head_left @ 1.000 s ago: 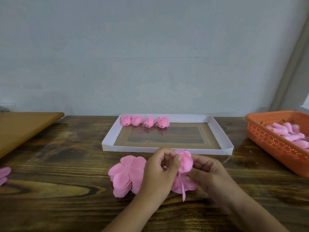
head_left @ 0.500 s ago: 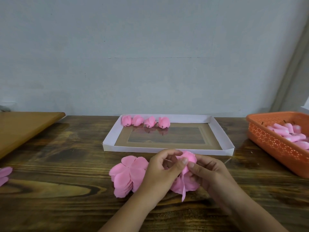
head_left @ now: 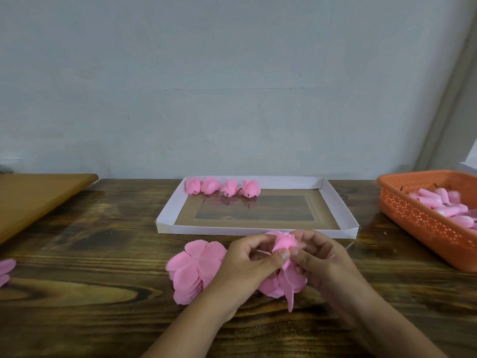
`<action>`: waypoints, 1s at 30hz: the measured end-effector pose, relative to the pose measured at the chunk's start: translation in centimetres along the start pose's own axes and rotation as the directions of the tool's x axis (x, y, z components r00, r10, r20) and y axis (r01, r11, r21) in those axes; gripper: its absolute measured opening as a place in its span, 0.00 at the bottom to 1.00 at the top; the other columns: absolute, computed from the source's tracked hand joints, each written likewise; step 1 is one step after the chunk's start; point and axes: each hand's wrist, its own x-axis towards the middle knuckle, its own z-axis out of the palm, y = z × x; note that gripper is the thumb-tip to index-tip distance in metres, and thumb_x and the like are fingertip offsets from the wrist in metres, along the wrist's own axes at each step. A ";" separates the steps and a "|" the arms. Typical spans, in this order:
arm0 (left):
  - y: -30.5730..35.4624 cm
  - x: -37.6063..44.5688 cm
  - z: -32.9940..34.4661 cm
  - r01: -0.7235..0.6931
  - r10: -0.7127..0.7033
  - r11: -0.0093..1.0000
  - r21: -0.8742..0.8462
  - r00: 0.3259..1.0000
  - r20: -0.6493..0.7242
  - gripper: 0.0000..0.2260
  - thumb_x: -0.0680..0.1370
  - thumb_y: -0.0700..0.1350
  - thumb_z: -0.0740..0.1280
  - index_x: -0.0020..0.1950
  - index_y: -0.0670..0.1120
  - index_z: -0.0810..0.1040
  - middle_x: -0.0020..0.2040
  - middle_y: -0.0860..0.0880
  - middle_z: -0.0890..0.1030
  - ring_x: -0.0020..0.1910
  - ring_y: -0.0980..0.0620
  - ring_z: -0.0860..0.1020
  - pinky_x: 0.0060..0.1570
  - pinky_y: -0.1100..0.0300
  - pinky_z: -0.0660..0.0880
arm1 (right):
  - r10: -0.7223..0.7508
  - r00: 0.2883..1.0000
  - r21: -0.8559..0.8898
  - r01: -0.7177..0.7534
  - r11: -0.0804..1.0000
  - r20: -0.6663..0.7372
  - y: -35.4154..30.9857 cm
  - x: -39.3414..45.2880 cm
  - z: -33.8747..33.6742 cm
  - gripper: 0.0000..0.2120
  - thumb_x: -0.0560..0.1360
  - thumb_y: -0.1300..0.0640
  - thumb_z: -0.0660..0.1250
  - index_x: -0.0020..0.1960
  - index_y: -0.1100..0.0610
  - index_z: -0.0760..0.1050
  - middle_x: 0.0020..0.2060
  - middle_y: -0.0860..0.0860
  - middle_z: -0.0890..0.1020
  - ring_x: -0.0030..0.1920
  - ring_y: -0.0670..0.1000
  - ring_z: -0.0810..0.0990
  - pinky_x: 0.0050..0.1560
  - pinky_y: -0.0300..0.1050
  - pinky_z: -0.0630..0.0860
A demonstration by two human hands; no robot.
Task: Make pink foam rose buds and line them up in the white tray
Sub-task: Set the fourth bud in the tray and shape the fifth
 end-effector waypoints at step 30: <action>0.1 0.9 0.0 0.157 -0.267 0.875 -0.459 0.945 -0.186 0.12 0.82 0.48 0.67 0.50 0.40 0.82 0.53 0.36 0.85 0.55 0.32 0.83 0.40 0.50 0.80 | -0.382 0.871 -0.739 0.473 0.480 0.310 1.1 -0.9 0.1 0.40 0.60 0.49 0.84 0.65 0.31 0.69 0.65 0.32 0.68 0.69 0.41 0.68 0.63 0.27 0.66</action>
